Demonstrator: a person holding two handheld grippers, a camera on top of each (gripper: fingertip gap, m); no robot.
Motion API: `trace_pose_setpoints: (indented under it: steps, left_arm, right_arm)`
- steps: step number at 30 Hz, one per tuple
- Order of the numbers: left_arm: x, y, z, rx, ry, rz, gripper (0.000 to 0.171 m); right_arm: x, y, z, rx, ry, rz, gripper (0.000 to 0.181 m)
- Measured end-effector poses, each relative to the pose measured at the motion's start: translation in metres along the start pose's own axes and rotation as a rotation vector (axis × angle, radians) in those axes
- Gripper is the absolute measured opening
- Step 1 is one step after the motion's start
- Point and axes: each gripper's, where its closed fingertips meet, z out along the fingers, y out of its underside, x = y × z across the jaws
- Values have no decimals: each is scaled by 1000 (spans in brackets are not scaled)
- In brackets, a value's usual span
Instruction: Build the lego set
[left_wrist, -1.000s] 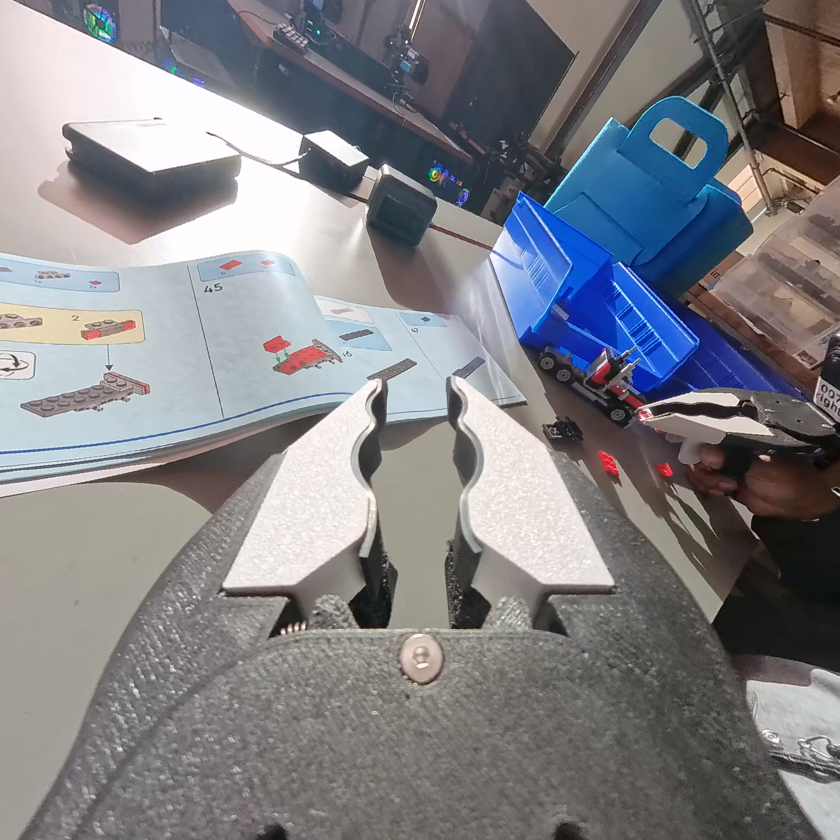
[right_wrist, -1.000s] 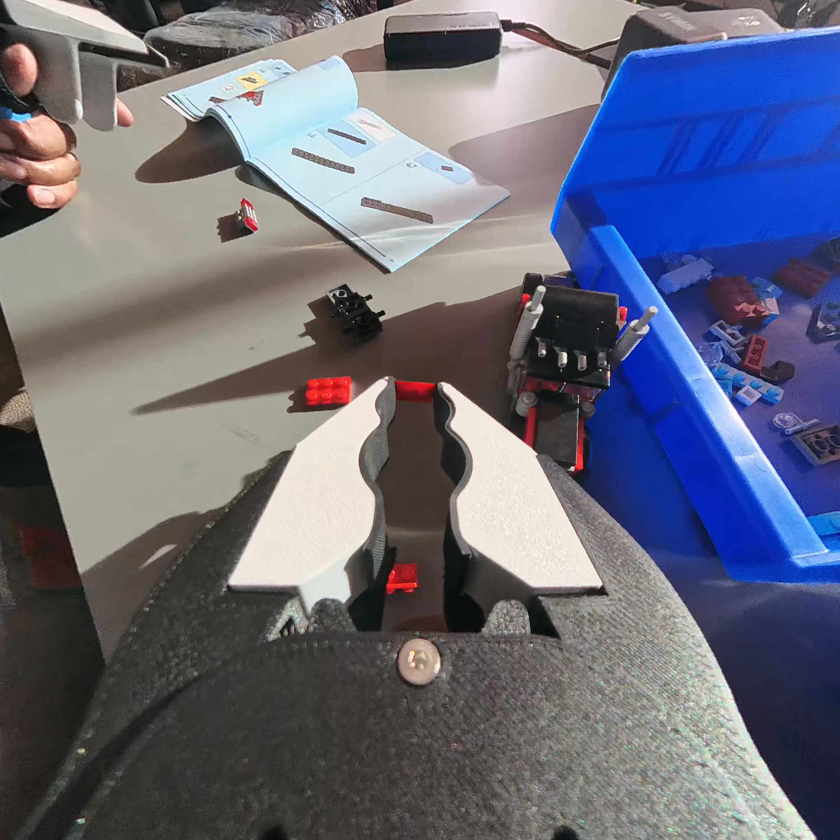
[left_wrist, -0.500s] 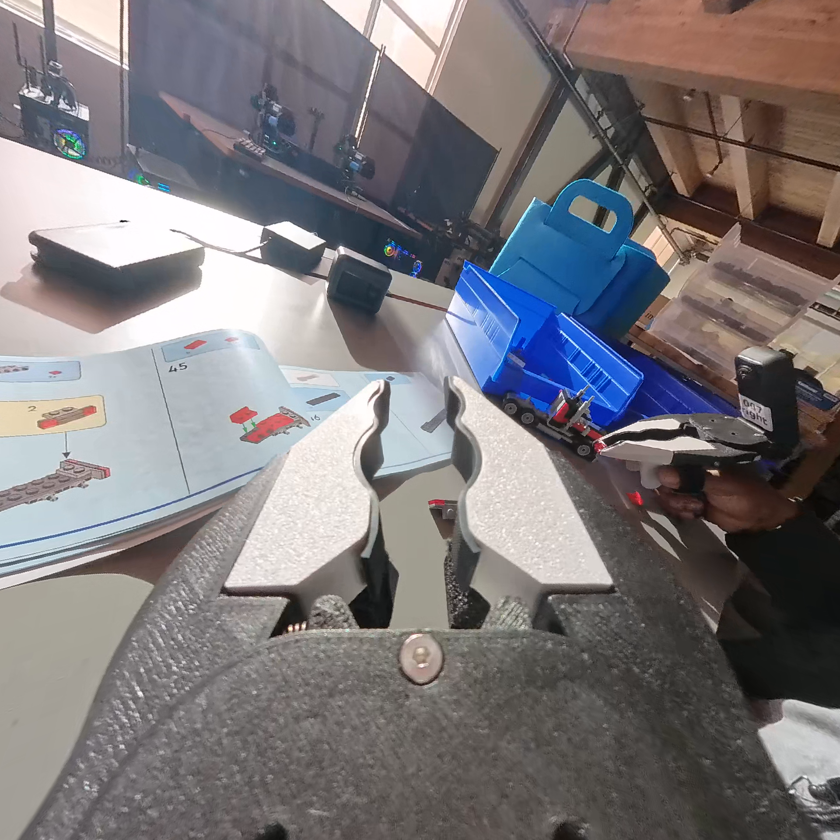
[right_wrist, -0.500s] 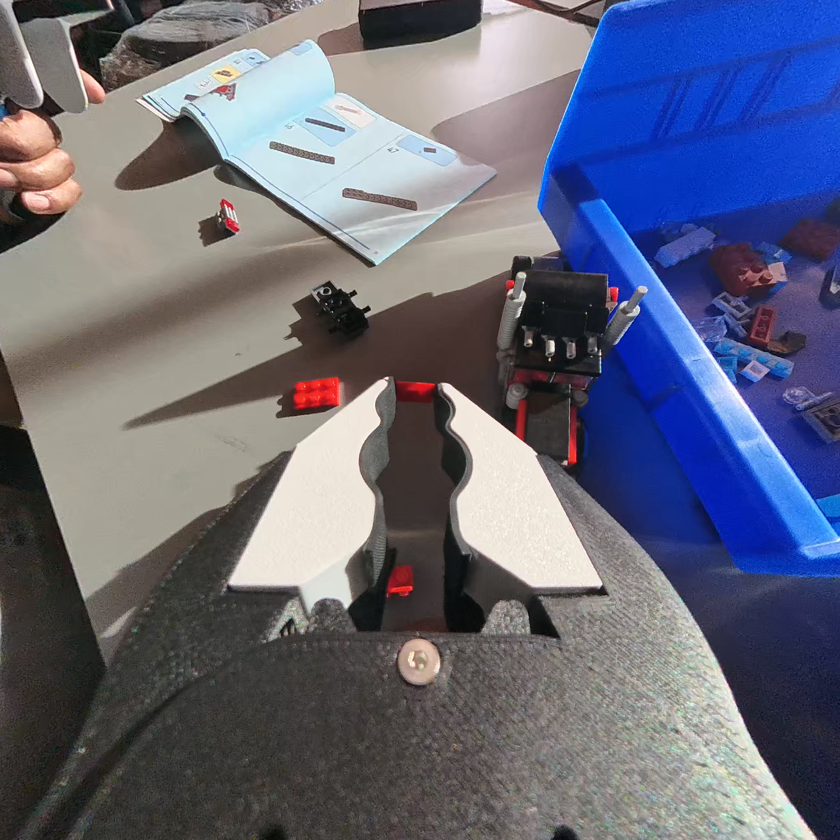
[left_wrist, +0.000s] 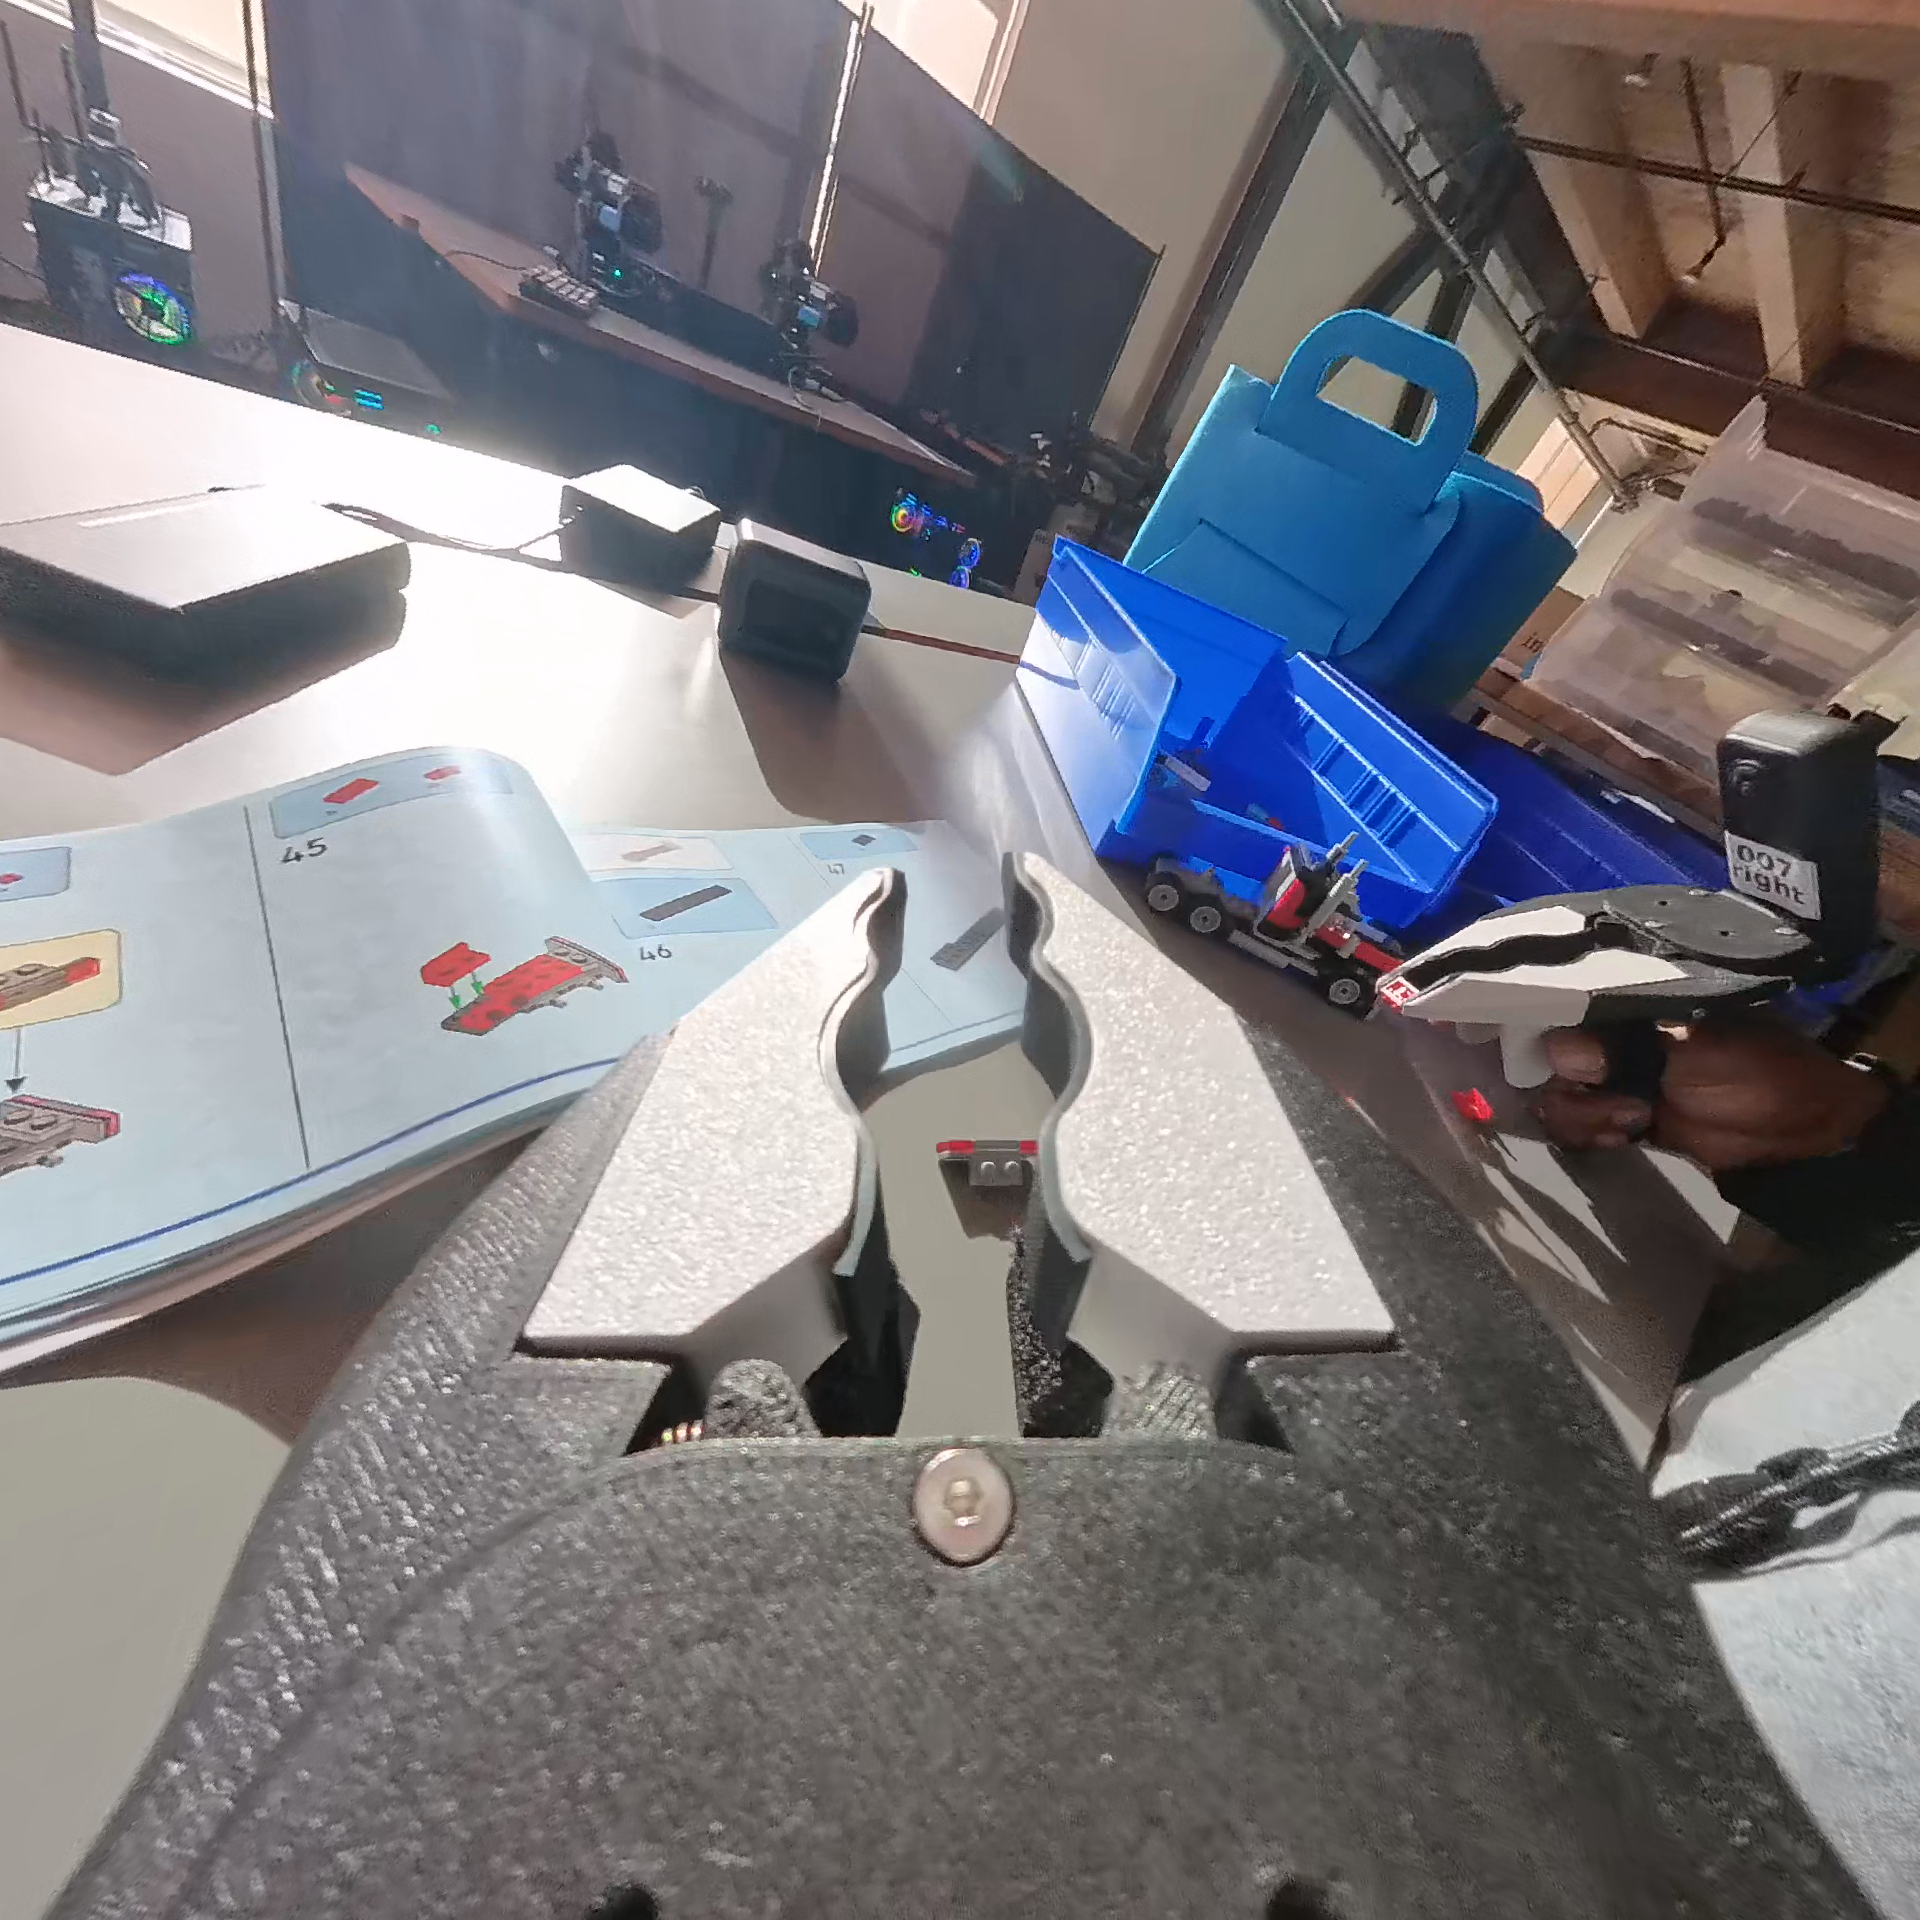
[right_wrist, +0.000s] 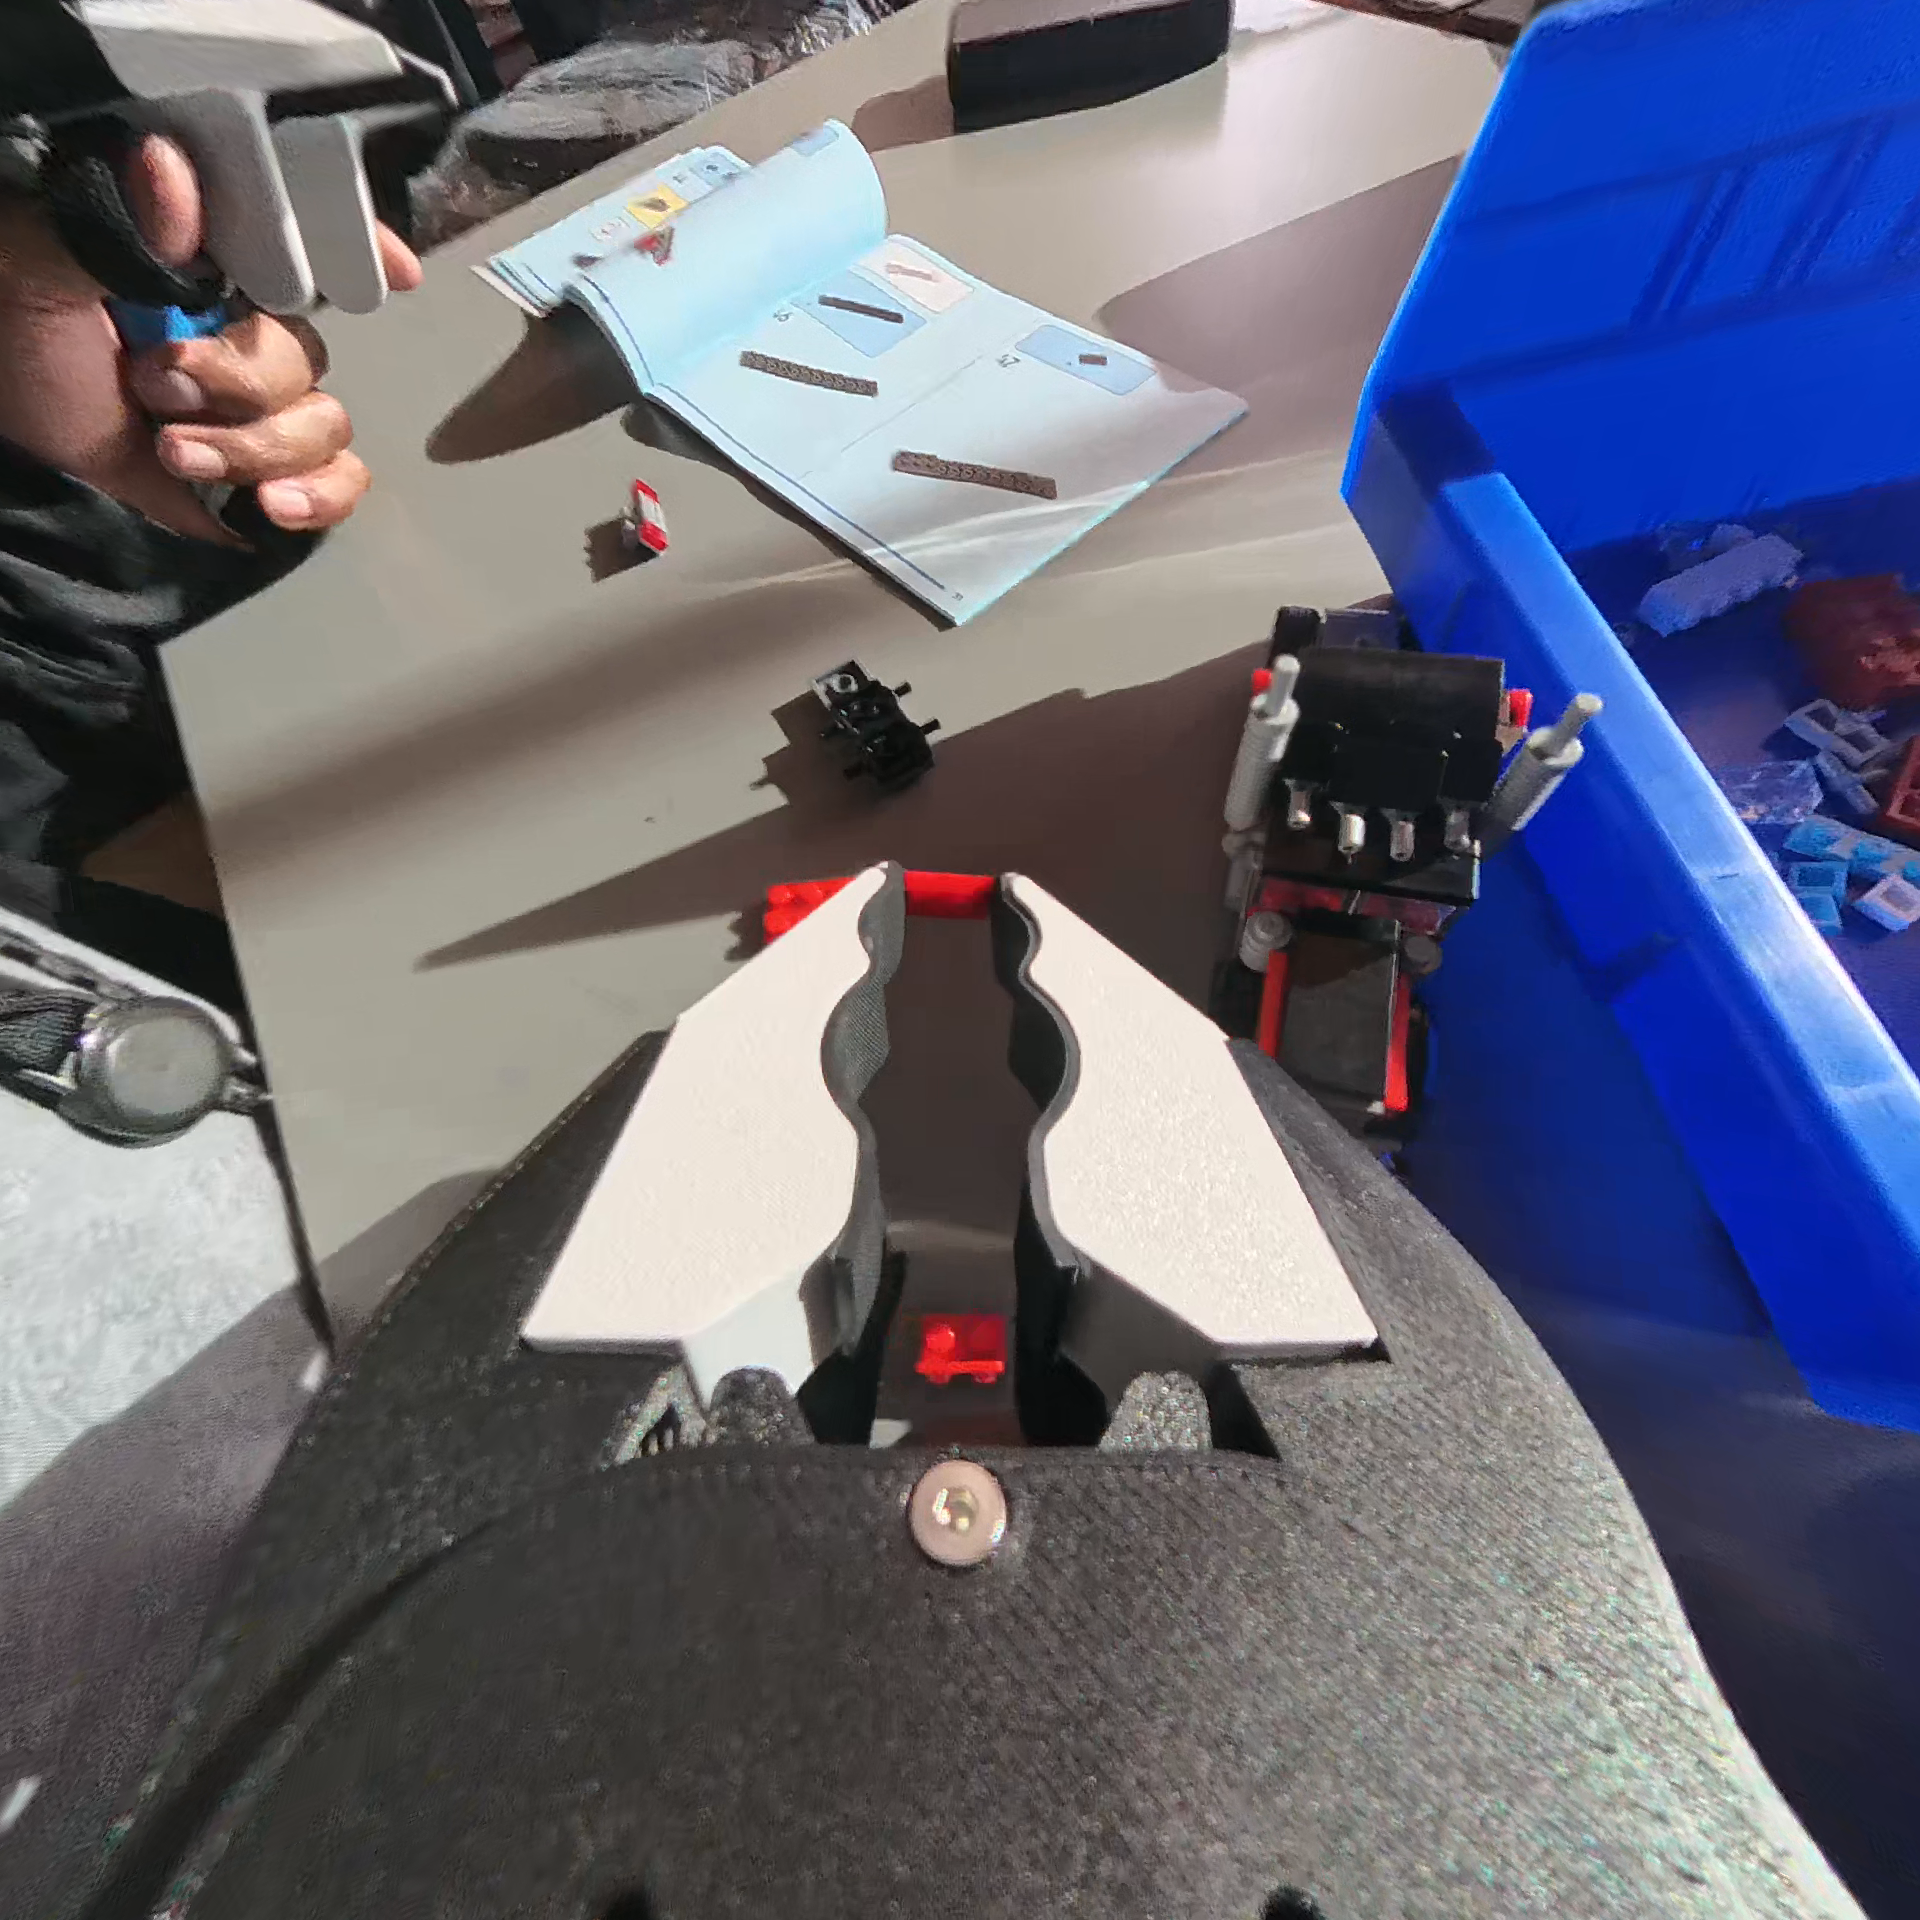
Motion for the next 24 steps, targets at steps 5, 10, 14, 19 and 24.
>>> trace_pose_setpoints:
  steps: [5,10,14,19,24]
  left_arm:
    - [17,20,-11,-72,21,51,20]
    - [21,29,-12,-127,54,47,21]
    - [25,37,-9,-175,78,45,22]
    - [36,44,-2,-211,127,40,22]
    - [60,58,16,-287,235,50,22]
  right_arm:
    - [-11,-7,4,34,35,-82,19]
    - [-13,-12,11,17,30,-97,20]
    - [-12,-12,10,3,43,-115,20]
    - [-8,3,8,-49,33,-92,20]
    - [-15,20,12,-136,-5,-118,20]
